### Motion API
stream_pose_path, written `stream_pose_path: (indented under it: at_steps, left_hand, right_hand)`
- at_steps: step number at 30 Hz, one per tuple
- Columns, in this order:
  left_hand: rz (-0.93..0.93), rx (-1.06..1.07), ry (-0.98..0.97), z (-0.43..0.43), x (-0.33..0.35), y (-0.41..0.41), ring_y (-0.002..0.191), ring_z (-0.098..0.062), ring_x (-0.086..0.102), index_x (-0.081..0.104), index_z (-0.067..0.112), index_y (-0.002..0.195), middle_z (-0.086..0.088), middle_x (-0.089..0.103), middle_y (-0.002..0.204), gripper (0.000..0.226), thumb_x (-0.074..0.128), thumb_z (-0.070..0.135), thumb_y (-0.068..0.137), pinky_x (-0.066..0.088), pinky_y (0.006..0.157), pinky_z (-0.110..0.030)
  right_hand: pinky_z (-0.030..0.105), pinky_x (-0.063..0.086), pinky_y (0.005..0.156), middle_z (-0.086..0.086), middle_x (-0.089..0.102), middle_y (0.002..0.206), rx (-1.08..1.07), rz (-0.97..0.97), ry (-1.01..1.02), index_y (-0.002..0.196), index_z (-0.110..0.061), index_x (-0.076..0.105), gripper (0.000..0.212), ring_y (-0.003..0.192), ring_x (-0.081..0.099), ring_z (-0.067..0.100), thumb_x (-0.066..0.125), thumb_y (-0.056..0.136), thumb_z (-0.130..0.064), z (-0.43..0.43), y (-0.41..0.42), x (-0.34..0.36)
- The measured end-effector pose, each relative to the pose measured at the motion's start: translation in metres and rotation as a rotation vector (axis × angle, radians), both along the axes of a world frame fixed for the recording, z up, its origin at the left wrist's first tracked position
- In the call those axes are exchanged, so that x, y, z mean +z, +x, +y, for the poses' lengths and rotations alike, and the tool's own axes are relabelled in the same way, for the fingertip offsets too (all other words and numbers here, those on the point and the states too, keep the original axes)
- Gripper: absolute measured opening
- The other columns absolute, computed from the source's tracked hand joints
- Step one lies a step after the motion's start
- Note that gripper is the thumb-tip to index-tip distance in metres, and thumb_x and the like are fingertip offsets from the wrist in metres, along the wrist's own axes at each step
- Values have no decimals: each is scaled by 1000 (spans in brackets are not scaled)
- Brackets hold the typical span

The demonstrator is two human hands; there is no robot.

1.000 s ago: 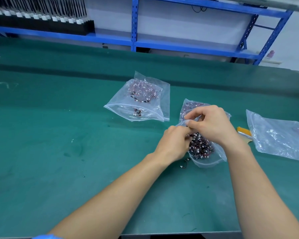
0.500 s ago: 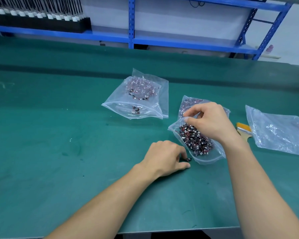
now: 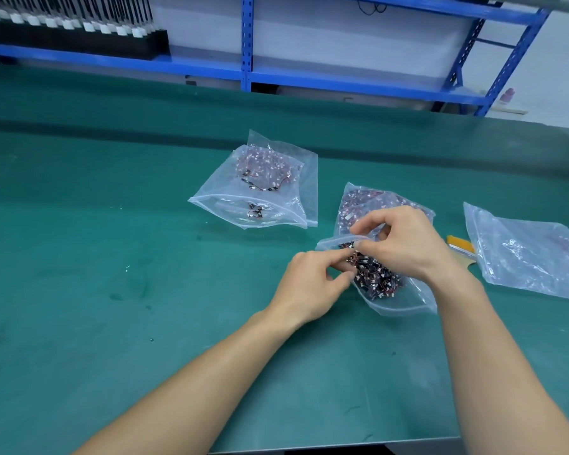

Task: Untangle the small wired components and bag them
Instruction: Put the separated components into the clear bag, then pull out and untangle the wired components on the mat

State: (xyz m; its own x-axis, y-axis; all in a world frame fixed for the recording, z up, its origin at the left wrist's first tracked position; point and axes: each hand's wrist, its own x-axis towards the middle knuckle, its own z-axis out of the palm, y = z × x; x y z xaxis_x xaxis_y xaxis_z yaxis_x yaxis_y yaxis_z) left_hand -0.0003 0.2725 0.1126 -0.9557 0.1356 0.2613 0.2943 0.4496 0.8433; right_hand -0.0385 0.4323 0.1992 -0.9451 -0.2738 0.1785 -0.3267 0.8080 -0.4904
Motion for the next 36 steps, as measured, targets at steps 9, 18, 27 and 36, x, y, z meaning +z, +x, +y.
stream_pose_path:
  at_steps: [9,18,27,36]
  left_hand:
    - [145,178,49,-78,-2,1,49,-6,47,75,28,81,21,69,68,7,69,28,86,39,59,-15]
    - [235,375,81,-132,-10,5,49,-11,49,72,22,71,11,63,58,18,67,30,86,38,54,-19]
    - [207,456,-74,-127,23,-58,96,-3,63,66,24,120,17,69,108,33,67,27,87,51,87,-25]
    - [-181,90,-1022,-125,32,-153,150,-33,18,24,36,157,-6,17,166,75,55,40,89,18,122,-48]
  right_hand:
    - [13,37,71,-21,53,81,86,287,-264,101,-21,72,18,64,51,-1,68,84,-16,-77,6,-15]
    - [37,44,101,-5,50,135,79,75,-19,139,-21,53,49,130,43,20,64,92,-27,-135,-22,-91]
    - [28,40,85,-11,54,125,78,57,17,128,-27,62,38,122,44,14,60,91,-35,-135,-29,-115]
    - [31,43,89,-12,54,122,93,43,5,128,-29,63,37,121,44,13,56,92,-37,-135,-32,-117]
